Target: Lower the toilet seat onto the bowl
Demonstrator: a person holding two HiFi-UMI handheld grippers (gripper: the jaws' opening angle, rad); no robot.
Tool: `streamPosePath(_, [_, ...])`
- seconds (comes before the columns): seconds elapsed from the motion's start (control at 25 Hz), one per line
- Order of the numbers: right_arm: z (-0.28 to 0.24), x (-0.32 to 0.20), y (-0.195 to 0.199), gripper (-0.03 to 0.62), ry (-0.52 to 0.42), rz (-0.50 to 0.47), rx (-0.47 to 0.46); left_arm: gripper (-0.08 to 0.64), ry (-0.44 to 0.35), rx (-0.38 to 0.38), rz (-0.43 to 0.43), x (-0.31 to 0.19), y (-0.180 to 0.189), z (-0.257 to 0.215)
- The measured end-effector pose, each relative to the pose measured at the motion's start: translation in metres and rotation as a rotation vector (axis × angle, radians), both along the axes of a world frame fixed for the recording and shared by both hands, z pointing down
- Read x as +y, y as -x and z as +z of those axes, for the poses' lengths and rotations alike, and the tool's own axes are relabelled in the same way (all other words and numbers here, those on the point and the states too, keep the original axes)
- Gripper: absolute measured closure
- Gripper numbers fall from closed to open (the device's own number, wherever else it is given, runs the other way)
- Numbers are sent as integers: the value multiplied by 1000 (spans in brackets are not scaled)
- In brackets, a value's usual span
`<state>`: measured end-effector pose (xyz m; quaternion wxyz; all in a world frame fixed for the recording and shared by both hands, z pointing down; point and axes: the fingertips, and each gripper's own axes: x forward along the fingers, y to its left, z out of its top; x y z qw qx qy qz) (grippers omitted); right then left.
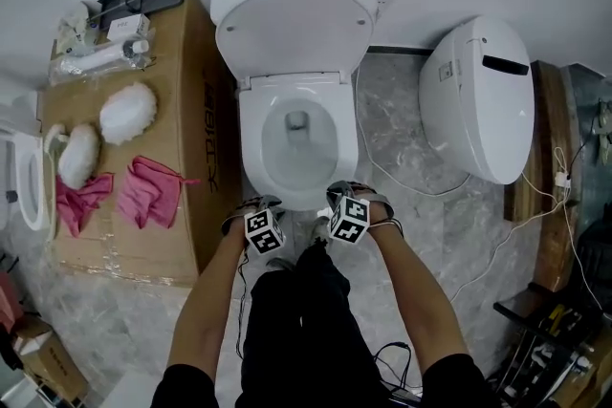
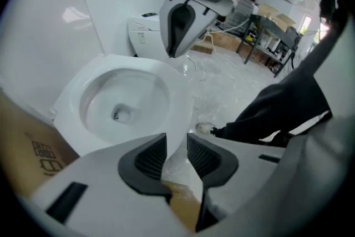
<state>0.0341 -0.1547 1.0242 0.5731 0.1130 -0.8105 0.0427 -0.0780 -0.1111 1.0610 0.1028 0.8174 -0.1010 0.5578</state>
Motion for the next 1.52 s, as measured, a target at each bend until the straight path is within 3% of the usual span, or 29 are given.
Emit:
streamPosePath(0.08, [-31,0,-2,555,-19,72,-13,445,2,40,-107,-1,-4,-34])
streamPosePath(0.16, [-75,-3,-1,555,-37,174,-64,474,-7,115,-276,-8,-8,-79])
streamPosePath(0.24, [-131,-4,4,557,-60,281,-145,510,-26,214,-466,-17,-7,-132])
streamPosePath(0.32, [-194,3,7,557,-86,394,-244,545,-77,296,-598,-21,-4,-192])
streamPosePath(0.64, [-446,15,-4,565,-286,775,-642,551,-499,521,-849,-47,23,-478])
streamPosePath(0.8, [-548,20,-12,565,-376,868,-803,551,-635,626,-883,-29,28,-594])
streamPosePath(0.96, [-613,33,-18,565,-484,856,-889,551,-735,693,-885,-2,24,-656])
streamPosePath(1.12, [-636,46,-20,565,-529,827,-913,549,-781,747,-874,14,15,-681])
streamPosePath(1.24, [-633,58,-18,565,-509,834,-916,549,-835,732,-845,21,15,-682])
streamPosePath(1.52, [-631,72,-13,565,-500,822,-913,549,-820,743,-856,27,19,-682])
